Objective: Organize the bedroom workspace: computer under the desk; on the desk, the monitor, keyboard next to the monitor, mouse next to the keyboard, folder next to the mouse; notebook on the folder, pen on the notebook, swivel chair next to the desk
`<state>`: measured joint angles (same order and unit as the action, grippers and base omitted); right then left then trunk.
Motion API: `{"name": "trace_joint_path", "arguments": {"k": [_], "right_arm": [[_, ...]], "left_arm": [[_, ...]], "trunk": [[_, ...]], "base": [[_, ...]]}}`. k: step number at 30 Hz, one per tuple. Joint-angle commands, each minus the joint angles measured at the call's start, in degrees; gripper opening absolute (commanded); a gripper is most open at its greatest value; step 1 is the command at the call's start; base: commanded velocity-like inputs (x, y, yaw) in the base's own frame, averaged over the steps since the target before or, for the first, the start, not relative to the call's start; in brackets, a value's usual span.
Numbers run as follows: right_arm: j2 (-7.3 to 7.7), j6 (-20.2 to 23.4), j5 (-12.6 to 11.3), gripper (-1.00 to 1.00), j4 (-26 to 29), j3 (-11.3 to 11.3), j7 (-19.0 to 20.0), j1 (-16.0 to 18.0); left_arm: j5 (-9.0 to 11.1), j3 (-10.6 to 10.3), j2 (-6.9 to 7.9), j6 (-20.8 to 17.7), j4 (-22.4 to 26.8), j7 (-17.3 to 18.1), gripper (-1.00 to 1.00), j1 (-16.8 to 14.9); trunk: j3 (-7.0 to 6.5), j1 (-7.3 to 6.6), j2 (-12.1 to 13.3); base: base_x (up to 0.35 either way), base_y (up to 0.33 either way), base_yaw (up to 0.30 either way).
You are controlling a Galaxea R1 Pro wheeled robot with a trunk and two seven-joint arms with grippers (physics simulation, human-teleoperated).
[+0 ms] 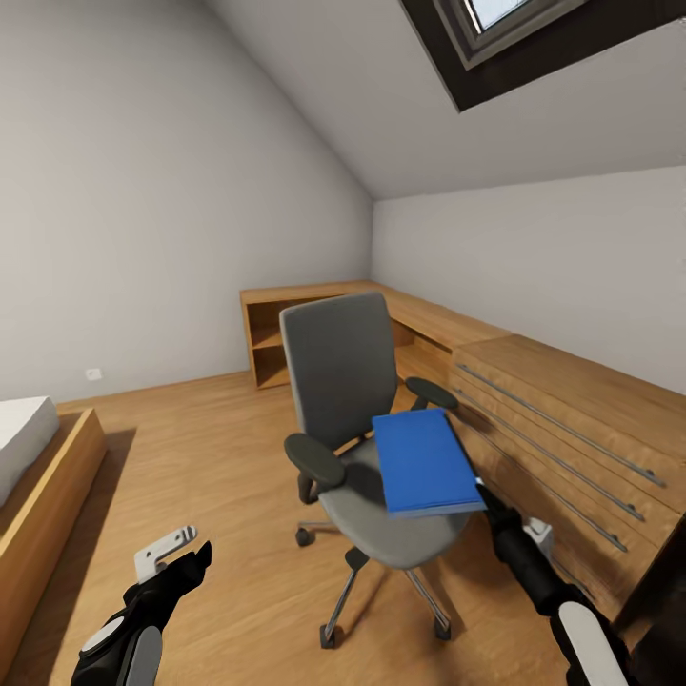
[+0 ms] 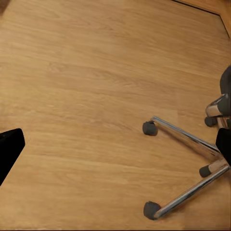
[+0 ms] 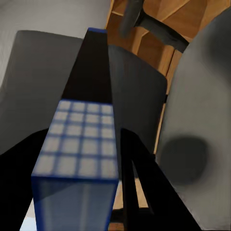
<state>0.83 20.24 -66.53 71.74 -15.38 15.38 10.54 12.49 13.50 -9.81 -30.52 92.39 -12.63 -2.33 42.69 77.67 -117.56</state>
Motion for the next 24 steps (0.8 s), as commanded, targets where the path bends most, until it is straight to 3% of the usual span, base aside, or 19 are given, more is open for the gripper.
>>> {"name": "trace_joint_path", "arguments": {"k": [1, 11, 24], "right_arm": [[-0.02, 0.42, -0.34, -1.00, 0.28, -0.12, 0.05, 0.01], [0.12, 0.54, 0.49, -1.00, 5.72, -0.18, -0.42, -1.10], [0.13, 0.89, 1.31, -1.00, 14.70, -0.18, -0.28, -5.76]], "left_arm": [[0.61, 0.03, -0.03, -0.24, 0.08, -0.40, 1.00, -0.04], [0.61, 0.03, -0.03, -0.28, 0.08, -0.38, 1.00, -0.04], [0.61, 0.03, -0.07, -0.38, -0.71, -0.40, 1.00, -0.04]], "trunk": [[-0.13, -0.27, 0.39], [-1.92, -2.46, 4.40], [-4.26, -5.32, 9.61]], "base": [[-0.329, 0.000, 0.000], [-0.287, 0.000, 0.000], [-0.024, 0.000, 0.000]]}}
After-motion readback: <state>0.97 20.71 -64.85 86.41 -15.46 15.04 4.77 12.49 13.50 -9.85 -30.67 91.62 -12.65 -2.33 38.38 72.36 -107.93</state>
